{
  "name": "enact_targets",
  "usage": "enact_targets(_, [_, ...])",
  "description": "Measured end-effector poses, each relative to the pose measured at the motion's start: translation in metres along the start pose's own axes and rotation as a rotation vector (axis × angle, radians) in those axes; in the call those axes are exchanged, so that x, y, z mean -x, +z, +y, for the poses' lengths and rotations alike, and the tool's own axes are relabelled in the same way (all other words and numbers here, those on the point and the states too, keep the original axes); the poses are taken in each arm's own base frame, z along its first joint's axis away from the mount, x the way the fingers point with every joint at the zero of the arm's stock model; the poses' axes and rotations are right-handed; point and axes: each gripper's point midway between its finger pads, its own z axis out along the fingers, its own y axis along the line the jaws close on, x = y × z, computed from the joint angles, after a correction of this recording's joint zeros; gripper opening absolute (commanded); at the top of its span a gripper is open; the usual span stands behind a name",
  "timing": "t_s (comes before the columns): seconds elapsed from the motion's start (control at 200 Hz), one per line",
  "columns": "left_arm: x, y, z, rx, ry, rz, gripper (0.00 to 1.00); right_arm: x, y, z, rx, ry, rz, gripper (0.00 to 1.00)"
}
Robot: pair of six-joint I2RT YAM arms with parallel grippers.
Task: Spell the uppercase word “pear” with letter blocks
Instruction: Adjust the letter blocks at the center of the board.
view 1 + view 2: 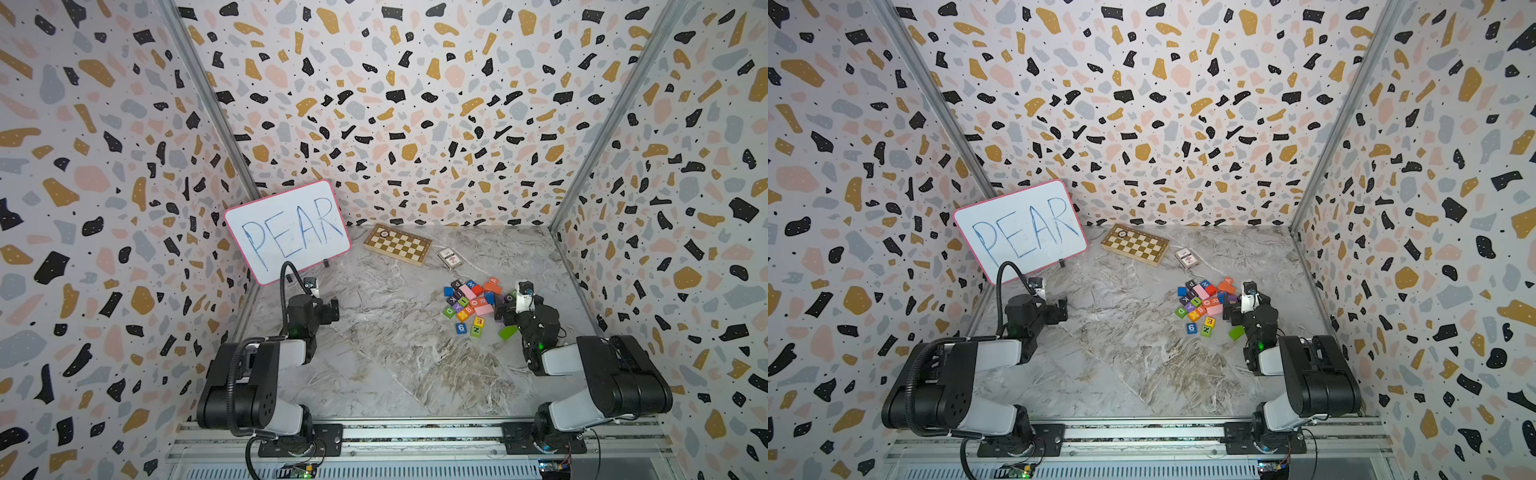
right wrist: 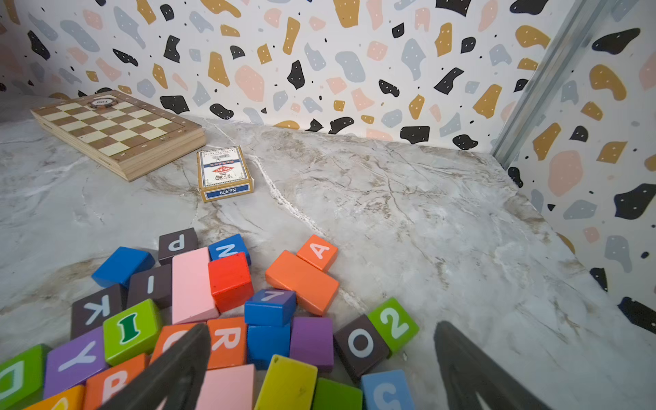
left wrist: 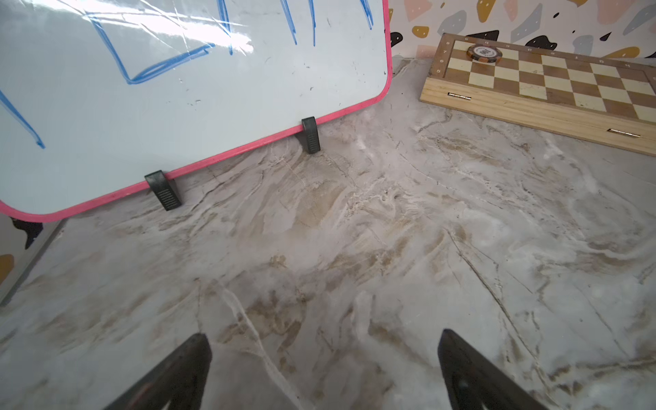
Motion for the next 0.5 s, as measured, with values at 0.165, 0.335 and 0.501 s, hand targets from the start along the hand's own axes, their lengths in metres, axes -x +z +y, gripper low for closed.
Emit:
enact_targets(0.165, [0.0064,-0.0043,0.0002,0.001,0.0,-0.026,0.99,0.0001,0.0,-0.0001,0.0,0.0,0.0,0.99])
enact_targets(0.335, [0.0069,-0.0044,0.0002,0.001,0.0,-0.029,0.99,0.0003,0.0,-0.0001,0.0,0.0,-0.001,0.99])
enact_targets(0.501, [0.0073,-0.0044,0.0002,0.001,0.0,-0.03,0.99,0.0003,0.0,0.0006,0.001,-0.001,-0.001,0.99])
